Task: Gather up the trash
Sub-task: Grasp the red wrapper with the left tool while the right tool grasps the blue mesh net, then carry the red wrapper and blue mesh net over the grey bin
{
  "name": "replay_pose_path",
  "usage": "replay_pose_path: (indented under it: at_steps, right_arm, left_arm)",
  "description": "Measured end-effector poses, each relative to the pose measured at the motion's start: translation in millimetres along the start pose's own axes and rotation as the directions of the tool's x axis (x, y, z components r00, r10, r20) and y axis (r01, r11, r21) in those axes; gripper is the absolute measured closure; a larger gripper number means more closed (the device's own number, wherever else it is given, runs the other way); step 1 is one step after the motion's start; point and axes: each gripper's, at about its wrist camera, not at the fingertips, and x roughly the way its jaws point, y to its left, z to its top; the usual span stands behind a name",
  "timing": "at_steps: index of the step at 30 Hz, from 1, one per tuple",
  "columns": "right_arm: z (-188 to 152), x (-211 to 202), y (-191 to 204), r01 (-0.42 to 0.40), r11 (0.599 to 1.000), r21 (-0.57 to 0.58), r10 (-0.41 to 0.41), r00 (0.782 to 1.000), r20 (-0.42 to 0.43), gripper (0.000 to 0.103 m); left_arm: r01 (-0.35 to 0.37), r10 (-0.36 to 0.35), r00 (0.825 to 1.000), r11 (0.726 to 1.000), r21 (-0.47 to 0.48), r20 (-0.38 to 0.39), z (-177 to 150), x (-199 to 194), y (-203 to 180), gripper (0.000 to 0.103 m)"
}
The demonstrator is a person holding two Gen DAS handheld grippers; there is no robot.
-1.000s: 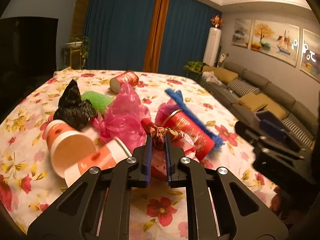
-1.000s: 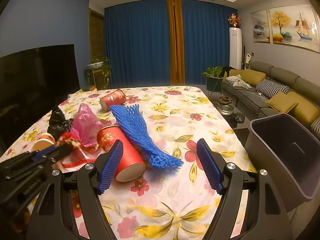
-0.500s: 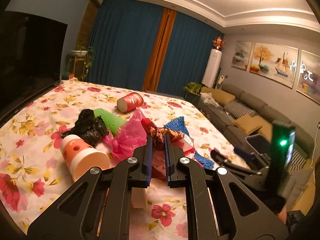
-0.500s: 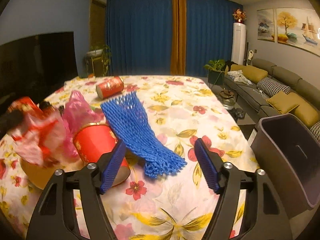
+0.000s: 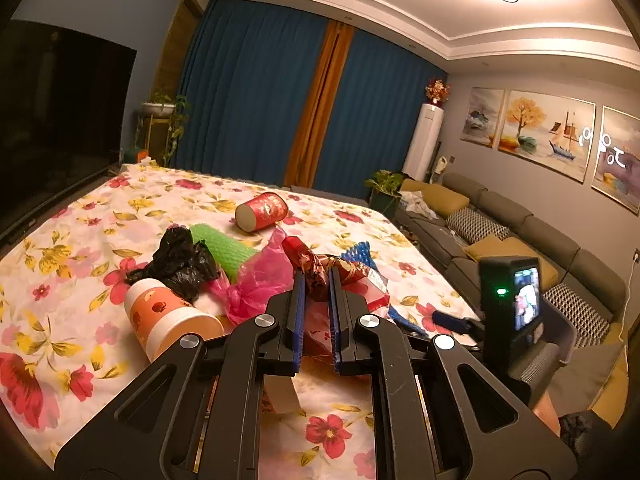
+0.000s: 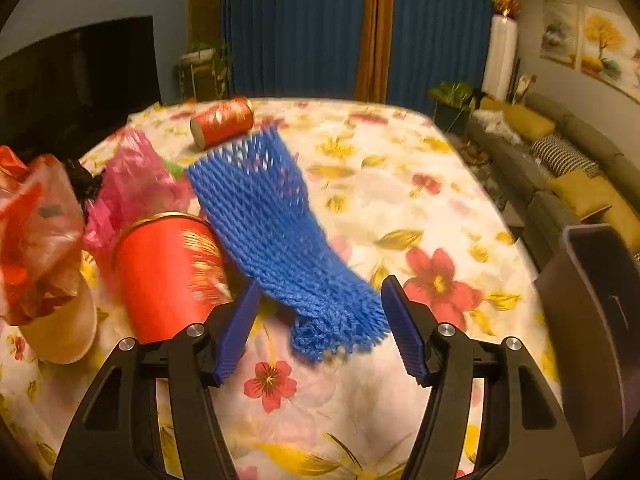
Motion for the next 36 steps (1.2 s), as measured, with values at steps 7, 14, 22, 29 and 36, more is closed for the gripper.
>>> replay_pose_path:
  at_steps: [7, 14, 22, 29, 36]
  right_arm:
    - [0, 16, -2, -0.010, 1.000, 0.006, 0.010, 0.997, -0.082, 0.040]
    - [-2, 27, -4, -0.017, 1.000, 0.021, 0.020, 0.991, -0.136, 0.078]
    - [-4, 10, -11, -0.024, 0.999, 0.031, 0.026, 0.997, -0.072, 0.094]
    - [-4, -33, -28, -0.013, 0.998, 0.058, 0.011, 0.999, 0.049, 0.095]
    - [-5, -76, -49, -0.019, 0.996, 0.088, 0.006, 0.989, 0.145, 0.095]
  left_arm:
    - [0.007, -0.007, 1.000, 1.000, -0.007, -0.010, -2, 0, -2, 0.093]
    - [0.011, -0.011, 1.000, 1.000, -0.006, -0.007, -2, -2, -4, 0.093]
    - [0.005, -0.005, 1.000, 1.000, -0.007, -0.008, -2, -4, -4, 0.093]
    - [0.010, -0.010, 1.000, 1.000, -0.003, -0.015, -2, -2, -9, 0.093]
    - [0.024, -0.024, 1.000, 1.000, 0.013, -0.011, 0, -4, -24, 0.093]
